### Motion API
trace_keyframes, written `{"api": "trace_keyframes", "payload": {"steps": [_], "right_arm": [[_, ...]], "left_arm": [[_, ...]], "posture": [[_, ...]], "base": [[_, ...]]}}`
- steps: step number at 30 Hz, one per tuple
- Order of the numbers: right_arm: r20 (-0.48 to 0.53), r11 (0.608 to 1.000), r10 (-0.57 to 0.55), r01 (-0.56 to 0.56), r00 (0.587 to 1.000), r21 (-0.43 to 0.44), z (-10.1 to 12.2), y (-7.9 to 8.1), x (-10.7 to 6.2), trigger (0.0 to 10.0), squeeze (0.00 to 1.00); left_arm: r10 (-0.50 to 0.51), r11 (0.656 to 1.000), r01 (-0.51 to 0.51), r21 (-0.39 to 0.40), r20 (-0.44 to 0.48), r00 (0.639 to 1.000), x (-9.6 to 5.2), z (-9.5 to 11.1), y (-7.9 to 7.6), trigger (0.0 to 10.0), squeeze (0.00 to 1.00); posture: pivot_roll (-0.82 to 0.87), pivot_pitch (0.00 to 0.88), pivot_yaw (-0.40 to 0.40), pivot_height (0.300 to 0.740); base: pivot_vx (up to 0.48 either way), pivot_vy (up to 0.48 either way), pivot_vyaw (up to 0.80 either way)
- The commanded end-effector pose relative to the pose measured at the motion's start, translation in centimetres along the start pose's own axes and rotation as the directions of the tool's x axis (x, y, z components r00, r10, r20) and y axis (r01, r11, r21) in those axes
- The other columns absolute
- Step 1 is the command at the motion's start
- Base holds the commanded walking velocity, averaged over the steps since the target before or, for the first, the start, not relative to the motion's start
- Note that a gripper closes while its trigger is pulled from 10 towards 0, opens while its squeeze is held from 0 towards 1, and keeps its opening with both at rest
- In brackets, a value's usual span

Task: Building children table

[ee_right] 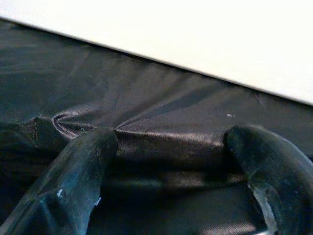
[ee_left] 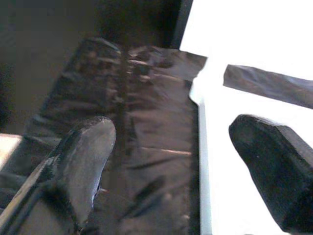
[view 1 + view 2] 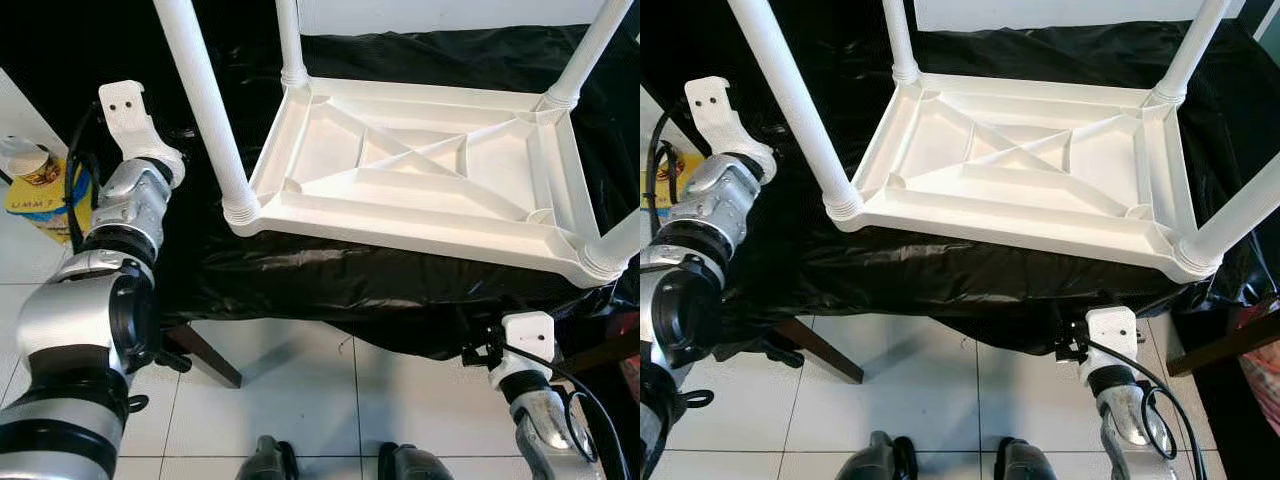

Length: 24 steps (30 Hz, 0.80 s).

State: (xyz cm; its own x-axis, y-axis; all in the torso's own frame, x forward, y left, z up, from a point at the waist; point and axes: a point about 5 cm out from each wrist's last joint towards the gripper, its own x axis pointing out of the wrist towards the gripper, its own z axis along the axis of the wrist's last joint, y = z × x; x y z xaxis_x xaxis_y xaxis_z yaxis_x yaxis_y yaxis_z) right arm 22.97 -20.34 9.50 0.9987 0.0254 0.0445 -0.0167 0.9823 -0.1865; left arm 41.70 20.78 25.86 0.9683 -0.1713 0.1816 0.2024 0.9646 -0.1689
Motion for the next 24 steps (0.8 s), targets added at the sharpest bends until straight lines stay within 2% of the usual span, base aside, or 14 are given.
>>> {"api": "trace_keyframes", "payload": {"steps": [1,2,3,6,7,9,10,12,13,15,16,18,21,24], "right_arm": [[0.005,1.000,0.015,-0.015,1.000,-0.002,0.7,-0.1,0.7,10.0,0.00],[0.005,1.000,0.015,-0.015,1.000,-0.002,0.7,-0.1,0.7,10.0,0.00],[0.005,1.000,0.015,-0.015,1.000,-0.006,0.9,-0.4,1.0,10.0,0.00],[0.001,0.999,0.034,-0.034,0.999,-0.027,1.6,-0.9,1.9,10.0,0.00],[0.001,0.999,0.034,-0.034,0.999,-0.027,1.6,-0.9,1.9,10.0,0.00],[0.003,0.998,0.039,-0.039,0.999,-0.040,1.9,-1.2,2.5,10.0,0.00],[0.003,0.998,0.039,-0.039,0.999,-0.040,1.9,-1.2,2.5,10.0,0.00],[0.006,0.997,0.045,-0.045,0.999,-0.060,2.4,-1.6,3.4,10.0,0.00],[0.006,0.997,0.045,-0.045,0.999,-0.060,2.4,-1.6,3.4,10.0,0.00],[0.008,0.996,0.051,-0.050,0.999,-0.069,2.6,-1.8,3.9,10.0,0.00],[0.008,0.996,0.051,-0.050,0.999,-0.069,2.6,-1.8,3.9,10.0,0.00],[0.009,0.995,0.063,-0.062,0.998,-0.074,2.6,-1.7,4.1,10.0,0.00],[0.012,0.995,0.065,-0.064,0.998,-0.083,2.6,-1.4,3.7,10.0,0.00],[-0.003,0.997,0.028,-0.028,1.000,-0.068,2.2,-1.4,3.2,10.0,0.00]], "left_arm": [[-0.439,0.898,0.435,-0.070,-0.055,0.897,-0.3,-1.6,-3.2,10.0,0.00],[-0.439,0.898,0.435,-0.070,-0.055,0.897,-0.3,-1.6,-3.2,10.0,0.00],[-0.475,0.878,0.470,-0.093,-0.050,0.878,-0.4,-1.8,-3.5,10.0,0.00],[-0.596,0.795,0.587,-0.152,-0.015,0.803,-0.9,-1.9,-4.1,10.0,0.00],[-0.596,0.795,0.587,-0.152,-0.015,0.803,-0.9,-1.9,-4.1,10.0,0.00],[-0.654,0.744,0.644,-0.177,0.004,0.757,-1.3,-2.1,-4.2,10.0,0.00],[-0.654,0.744,0.644,-0.177,0.004,0.757,-1.3,-2.1,-4.2,10.0,0.00],[-0.741,0.654,0.731,-0.194,0.035,0.671,-2.1,-2.5,-4.4,10.0,0.00],[-0.741,0.654,0.731,-0.194,0.035,0.671,-2.1,-2.5,-4.4,10.0,0.00],[-0.790,0.588,0.785,-0.197,0.070,0.609,-2.7,-2.5,-4.4,10.0,0.00],[-0.790,0.588,0.785,-0.197,0.070,0.609,-2.7,-2.5,-4.4,10.0,0.00],[-0.839,0.509,0.839,-0.193,0.107,0.534,-3.6,-2.6,-4.4,10.0,0.00],[-0.853,0.482,0.858,-0.177,0.130,0.506,-4.2,-2.6,-4.3,10.0,0.00],[-0.845,0.494,0.853,-0.170,0.138,0.517,-4.4,-2.5,-3.9,10.0,0.00]], "posture": [[-0.17,0.215,0.035,0.740],[-0.17,0.215,0.035,0.740],[-0.17,0.221,0.031,0.740],[-0.17,0.230,0.024,0.740],[-0.17,0.230,0.024,0.740],[-0.17,0.233,0.019,0.740],[-0.17,0.233,0.019,0.740],[-0.16,0.234,0.010,0.740],[-0.16,0.234,0.010,0.740],[-0.16,0.233,0.001,0.740],[-0.16,0.233,0.001,0.740],[-0.15,0.234,-0.014,0.740],[-0.14,0.232,-0.035,0.740],[-0.13,0.232,-0.041,0.740]], "base": [[0.000,0.000,0.00],[0.000,0.000,0.00],[0.000,0.000,0.00],[0.000,0.000,0.00],[0.000,0.000,0.00],[0.000,0.000,0.00],[0.000,0.000,0.00],[0.000,0.000,0.00],[0.000,0.000,0.00],[0.000,0.000,0.00],[0.000,0.000,0.00],[0.000,0.000,0.00],[0.000,0.000,0.00],[0.000,0.000,0.00]]}}
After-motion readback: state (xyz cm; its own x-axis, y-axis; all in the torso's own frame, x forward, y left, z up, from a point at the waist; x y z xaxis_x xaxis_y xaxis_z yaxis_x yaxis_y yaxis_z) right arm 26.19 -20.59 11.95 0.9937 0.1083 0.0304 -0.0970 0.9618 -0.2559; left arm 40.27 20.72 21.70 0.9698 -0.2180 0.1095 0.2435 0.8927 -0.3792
